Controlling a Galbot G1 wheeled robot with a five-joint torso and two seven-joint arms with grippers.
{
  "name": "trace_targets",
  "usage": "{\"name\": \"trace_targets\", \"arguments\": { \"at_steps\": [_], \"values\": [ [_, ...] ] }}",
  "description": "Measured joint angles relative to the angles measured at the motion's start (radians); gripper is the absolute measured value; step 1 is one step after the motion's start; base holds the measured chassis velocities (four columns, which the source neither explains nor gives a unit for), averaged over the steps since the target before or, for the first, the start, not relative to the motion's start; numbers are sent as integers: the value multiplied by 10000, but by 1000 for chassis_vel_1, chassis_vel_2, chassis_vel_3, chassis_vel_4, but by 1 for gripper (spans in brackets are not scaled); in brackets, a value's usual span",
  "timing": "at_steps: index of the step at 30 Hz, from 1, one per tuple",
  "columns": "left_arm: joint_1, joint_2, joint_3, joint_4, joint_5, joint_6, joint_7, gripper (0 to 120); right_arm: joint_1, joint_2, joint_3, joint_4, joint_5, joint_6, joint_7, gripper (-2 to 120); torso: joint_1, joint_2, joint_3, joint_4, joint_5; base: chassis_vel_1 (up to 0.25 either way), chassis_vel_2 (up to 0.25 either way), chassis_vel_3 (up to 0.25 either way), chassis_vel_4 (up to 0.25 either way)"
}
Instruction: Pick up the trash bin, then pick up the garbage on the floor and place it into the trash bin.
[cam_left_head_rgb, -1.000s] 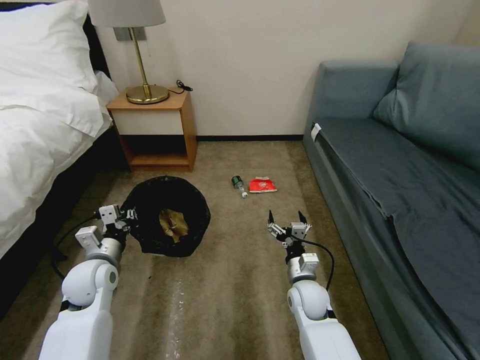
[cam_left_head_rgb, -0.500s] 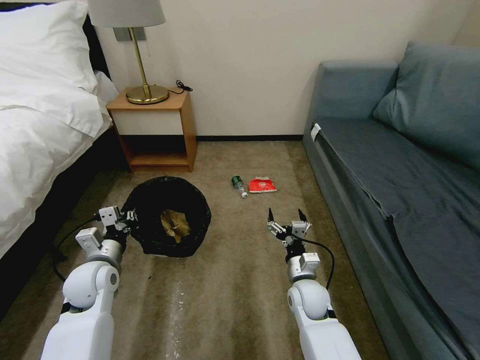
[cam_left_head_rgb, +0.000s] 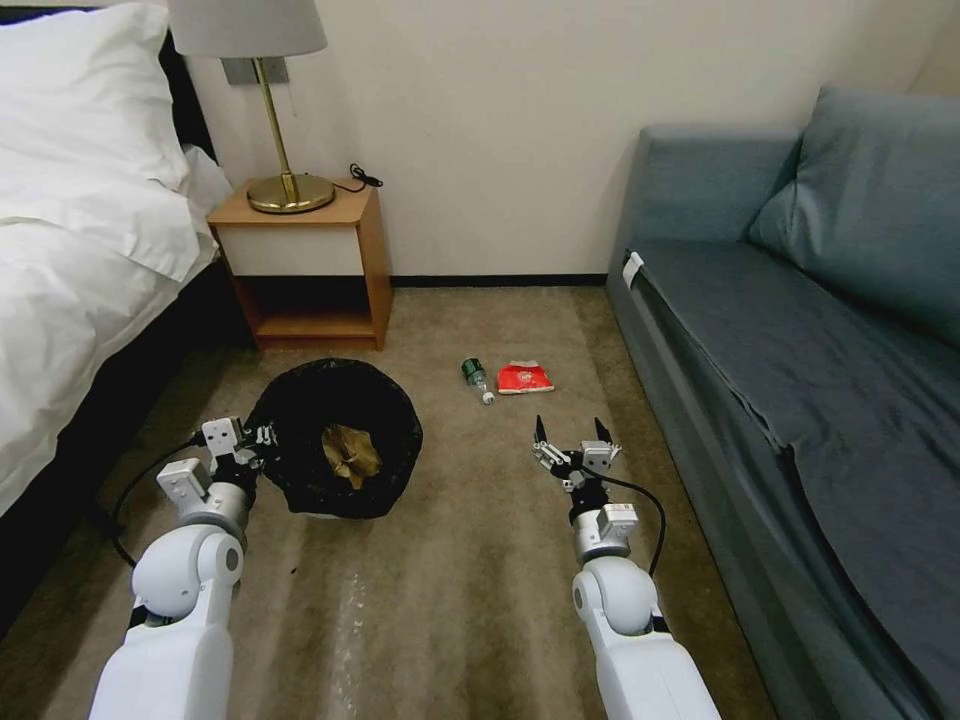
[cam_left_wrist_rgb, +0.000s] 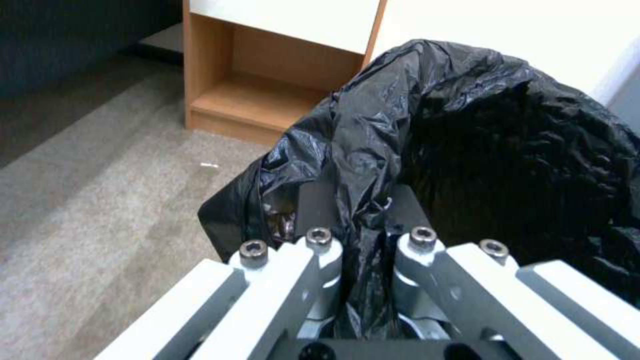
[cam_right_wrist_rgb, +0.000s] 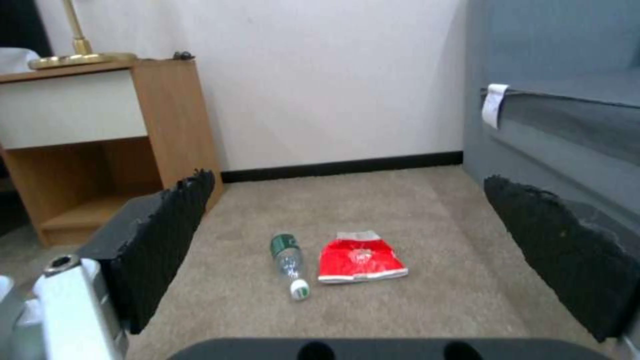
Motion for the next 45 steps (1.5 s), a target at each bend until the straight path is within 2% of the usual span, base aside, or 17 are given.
{"name": "trace_targets", "arguments": {
  "at_steps": [45],
  "values": [
    [121, 87, -189, -37, -29, -132, 54, 4, 91, 155, -189, -158, -114, 30, -90, 100, 1, 1, 0, 1, 0, -89, 86, 88, -84]
  ]
}}
